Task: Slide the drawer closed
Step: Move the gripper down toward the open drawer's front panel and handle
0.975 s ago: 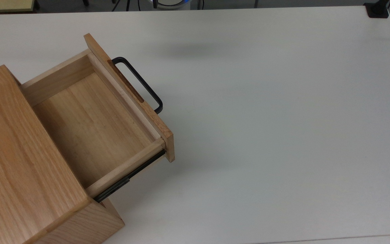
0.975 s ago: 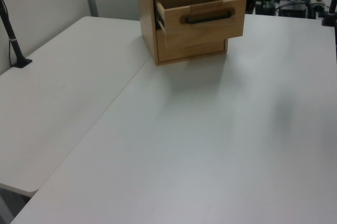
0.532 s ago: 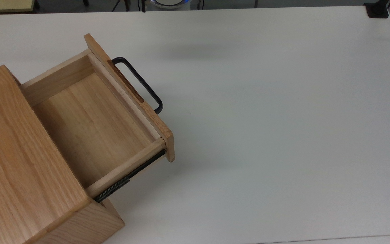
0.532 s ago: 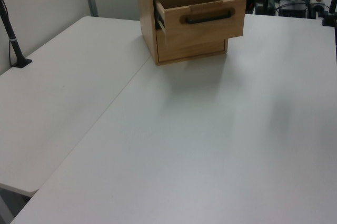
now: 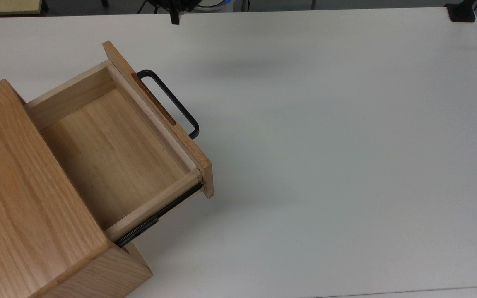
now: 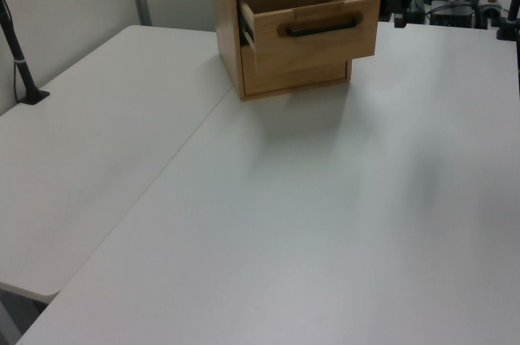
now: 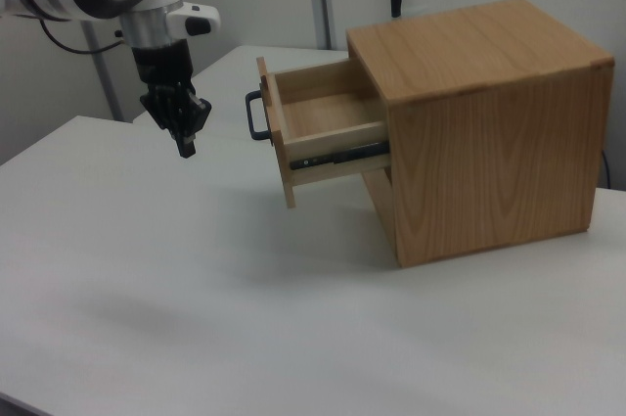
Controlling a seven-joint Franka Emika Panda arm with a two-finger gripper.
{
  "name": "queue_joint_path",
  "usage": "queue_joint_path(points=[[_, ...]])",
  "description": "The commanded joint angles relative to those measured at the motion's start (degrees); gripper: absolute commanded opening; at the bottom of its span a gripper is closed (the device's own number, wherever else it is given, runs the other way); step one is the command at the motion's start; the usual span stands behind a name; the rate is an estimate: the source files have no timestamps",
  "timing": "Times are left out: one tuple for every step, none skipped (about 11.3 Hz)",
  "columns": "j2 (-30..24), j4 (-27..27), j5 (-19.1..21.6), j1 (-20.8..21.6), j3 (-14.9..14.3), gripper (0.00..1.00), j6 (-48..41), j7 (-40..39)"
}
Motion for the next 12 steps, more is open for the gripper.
queue_joint_path(points=[[2.8, 0.3, 0.9, 2.1, -0.3, 0.00, 6.9, 20.0], [3.6, 0.3, 0.7, 2.5, -0.3, 0.00, 9.2, 28.1], [5.1, 0.4, 0.3, 3.1, -0.3, 0.00, 11.2, 34.0], [6.1, 0.5, 0.1, 4.2, -0.3, 0.00, 12.1, 36.9], [6.7, 0.6, 0.4, 5.2, -0.3, 0.00, 13.7, 37.8], [6.9, 1.2, 0.8, 5.4, -0.3, 0.00, 16.0, 40.3], [8.6, 2.6, 0.2, 6.4, -0.3, 0.00, 17.8, 44.7], [10.3, 4.9, -1.0, 7.4, -0.4, 0.00, 17.9, 48.2], [11.5, 6.5, -4.2, 7.6, -0.4, 0.00, 17.8, 53.3], [12.6, 7.4, -6.9, 7.6, -0.5, 0.00, 17.8, 58.4], [13.9, 8.1, -8.2, 7.7, -0.5, 0.00, 17.7, 60.3], [15.2, 8.4, -8.3, 7.6, -0.4, 0.00, 17.8, 60.1]])
